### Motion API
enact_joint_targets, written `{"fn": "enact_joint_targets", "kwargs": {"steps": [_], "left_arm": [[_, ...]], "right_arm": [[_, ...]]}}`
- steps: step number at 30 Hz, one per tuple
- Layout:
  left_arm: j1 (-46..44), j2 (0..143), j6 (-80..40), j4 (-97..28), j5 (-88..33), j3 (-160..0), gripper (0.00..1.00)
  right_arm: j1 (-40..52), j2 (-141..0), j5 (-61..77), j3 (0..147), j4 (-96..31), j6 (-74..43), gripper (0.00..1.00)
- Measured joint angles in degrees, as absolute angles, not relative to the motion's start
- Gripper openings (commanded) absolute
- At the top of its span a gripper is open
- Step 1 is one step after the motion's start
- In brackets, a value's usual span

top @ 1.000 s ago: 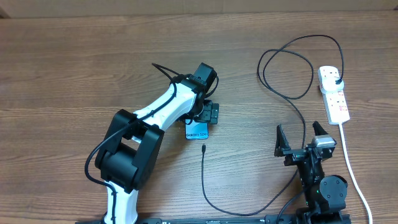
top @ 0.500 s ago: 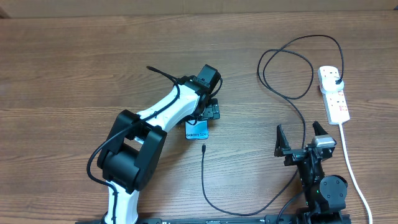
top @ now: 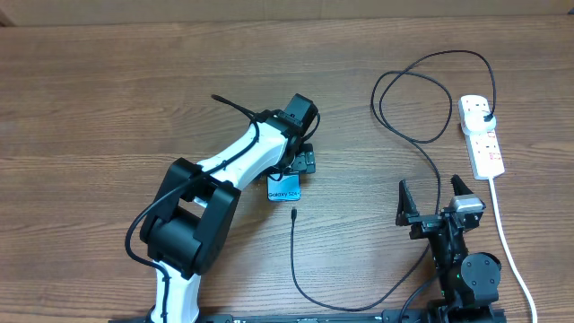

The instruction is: Plug charger to phone and switch on socket

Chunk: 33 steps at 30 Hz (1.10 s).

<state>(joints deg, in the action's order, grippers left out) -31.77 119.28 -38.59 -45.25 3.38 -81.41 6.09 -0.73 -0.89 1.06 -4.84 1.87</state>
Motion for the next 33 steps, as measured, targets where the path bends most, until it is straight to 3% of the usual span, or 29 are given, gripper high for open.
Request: {"fn": "enact_joint_targets", "kwargs": {"steps": [10, 20, 21, 22, 24, 33], "left_arm": [[-30.9, 119.3, -38.6, -43.7, 3.7, -81.4, 0.99], [-30.7, 119.3, -38.1, -42.4, 4.6, -81.3, 0.89], [-30.7, 119.3, -38.0, -42.4, 4.6, -81.3, 0.88], [-30.7, 119.3, -37.8, -42.4, 4.6, -81.3, 0.76], [-30.7, 119.3, -37.0, -42.4, 4.8, -81.2, 0.65], [-28.1, 118.9, -33.6, -42.8, -0.8, -81.5, 0.68]], "right_arm": [[6.1, -0.7, -0.9, 1.1, -4.8, 1.9, 1.0], [6.1, -0.7, -0.9, 1.1, -4.8, 1.9, 1.0], [6.1, -0.7, -0.9, 1.1, -4.8, 1.9, 1.0], [6.1, -0.7, -0.9, 1.1, -4.8, 1.9, 1.0], [6.1, -0.7, -0.9, 1.1, -4.8, 1.9, 1.0], [6.1, -0.7, -0.9, 1.1, -4.8, 1.9, 1.0]]}}
